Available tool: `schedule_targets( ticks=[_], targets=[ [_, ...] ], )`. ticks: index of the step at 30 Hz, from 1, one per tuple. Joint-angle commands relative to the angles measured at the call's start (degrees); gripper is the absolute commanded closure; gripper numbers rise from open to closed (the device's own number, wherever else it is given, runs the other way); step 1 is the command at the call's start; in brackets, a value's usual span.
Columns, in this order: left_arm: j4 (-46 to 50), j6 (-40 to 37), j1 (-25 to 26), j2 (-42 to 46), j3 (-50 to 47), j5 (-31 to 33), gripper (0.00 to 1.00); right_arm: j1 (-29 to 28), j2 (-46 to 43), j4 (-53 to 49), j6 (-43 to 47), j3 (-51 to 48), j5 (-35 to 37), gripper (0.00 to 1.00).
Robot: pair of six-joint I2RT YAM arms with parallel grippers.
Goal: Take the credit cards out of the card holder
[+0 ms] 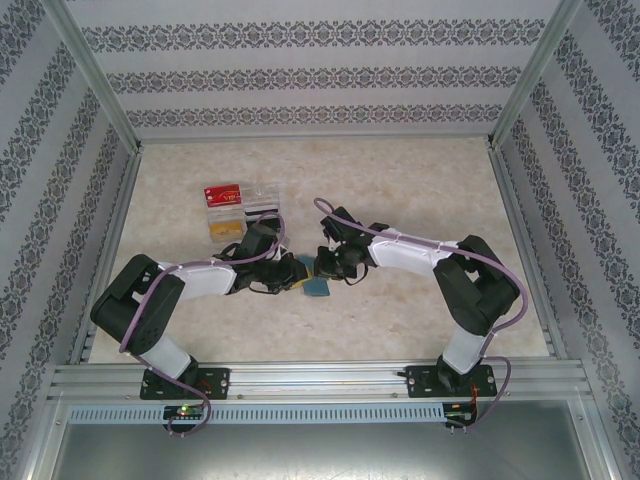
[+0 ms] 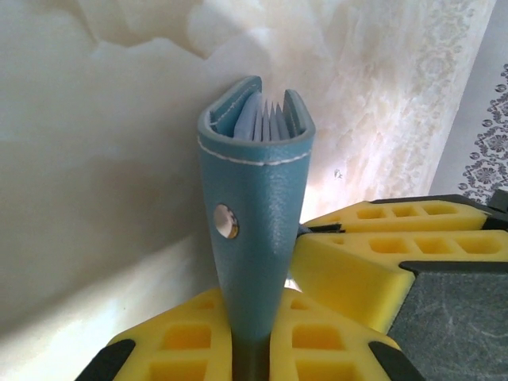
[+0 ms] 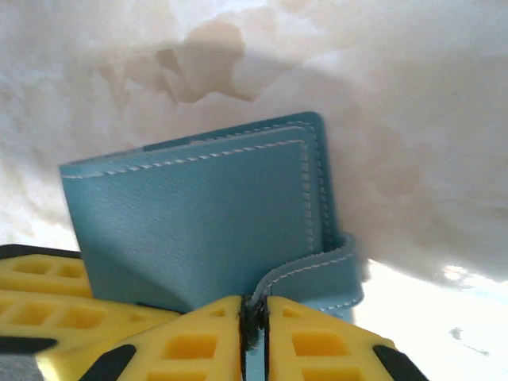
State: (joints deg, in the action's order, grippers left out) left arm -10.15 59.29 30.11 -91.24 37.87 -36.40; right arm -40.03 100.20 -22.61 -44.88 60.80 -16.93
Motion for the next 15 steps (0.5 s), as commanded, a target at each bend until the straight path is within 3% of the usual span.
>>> schedule_targets(
  ticks=[1,7,8,12,15],
  targets=[
    [3.0,-1.6,0.1,1.7,1.3,2.7,1.0,0.3,-1.3,-10.2,2.4,-0.7,9.3,0.86],
    [3.4,-1.8,0.2,0.8,1.6,2.3,1.0,0.4,-1.9,-10.2,2.9,-0.6,11.0,0.82],
    [4.1,-2.0,0.1,0.8,1.9,2.4,0.96,0.4,-1.7,-9.7,3.0,-0.4,10.6,0.79],
    [8.5,-3.4,0.2,0.9,3.2,4.0,0.6,0.4,-0.4,-8.2,3.3,1.1,9.9,0.72],
    [12.9,-4.6,-0.3,1.8,4.4,5.9,0.47,0.4,1.1,-7.7,3.9,2.7,9.8,0.72]
  ],
)
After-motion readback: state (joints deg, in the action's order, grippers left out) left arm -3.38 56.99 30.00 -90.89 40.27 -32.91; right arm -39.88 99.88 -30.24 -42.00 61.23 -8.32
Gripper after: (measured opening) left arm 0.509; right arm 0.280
